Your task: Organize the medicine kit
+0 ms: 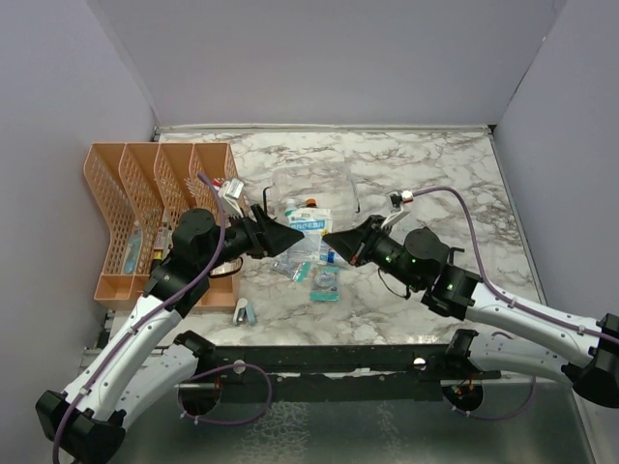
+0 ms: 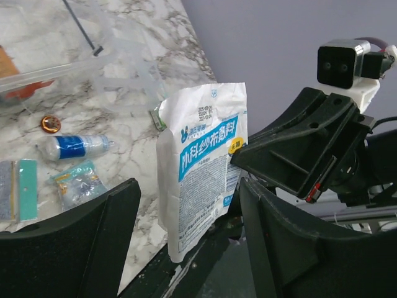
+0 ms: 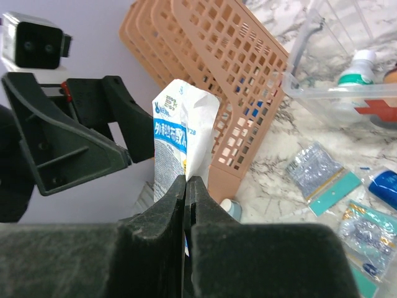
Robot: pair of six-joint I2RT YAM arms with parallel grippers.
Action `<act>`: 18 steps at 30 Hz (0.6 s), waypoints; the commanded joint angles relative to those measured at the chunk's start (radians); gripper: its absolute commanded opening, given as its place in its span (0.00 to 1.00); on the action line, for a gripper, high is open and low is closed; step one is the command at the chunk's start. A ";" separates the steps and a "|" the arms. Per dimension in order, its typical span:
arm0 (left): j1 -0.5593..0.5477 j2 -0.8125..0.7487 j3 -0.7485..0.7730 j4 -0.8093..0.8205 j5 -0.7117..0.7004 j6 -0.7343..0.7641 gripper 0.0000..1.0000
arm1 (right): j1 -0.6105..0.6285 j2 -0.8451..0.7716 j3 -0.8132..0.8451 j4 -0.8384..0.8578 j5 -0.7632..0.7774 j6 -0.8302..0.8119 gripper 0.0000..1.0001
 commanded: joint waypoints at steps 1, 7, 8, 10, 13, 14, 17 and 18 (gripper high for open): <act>-0.006 0.004 -0.006 0.116 0.123 -0.024 0.65 | 0.004 -0.036 -0.010 0.088 -0.037 -0.018 0.01; -0.005 0.006 -0.008 0.164 0.145 0.024 0.37 | 0.004 -0.041 -0.005 0.104 -0.096 -0.030 0.01; -0.006 0.004 -0.008 0.178 0.148 0.026 0.31 | 0.005 -0.044 -0.007 0.110 -0.104 -0.032 0.01; -0.006 0.002 -0.009 0.203 0.153 0.026 0.20 | 0.004 -0.047 -0.008 0.116 -0.117 -0.036 0.01; -0.006 0.000 0.012 0.208 0.155 0.021 0.04 | 0.005 -0.056 -0.012 0.112 -0.123 -0.044 0.28; -0.006 0.001 0.020 0.207 0.157 0.018 0.01 | 0.005 -0.062 -0.016 0.112 -0.120 -0.040 0.39; -0.006 0.004 0.043 0.216 0.178 -0.014 0.00 | 0.005 -0.078 -0.043 0.130 -0.097 -0.011 0.60; -0.006 0.004 0.050 0.228 0.190 -0.030 0.00 | 0.005 -0.081 -0.050 0.137 -0.088 -0.002 0.63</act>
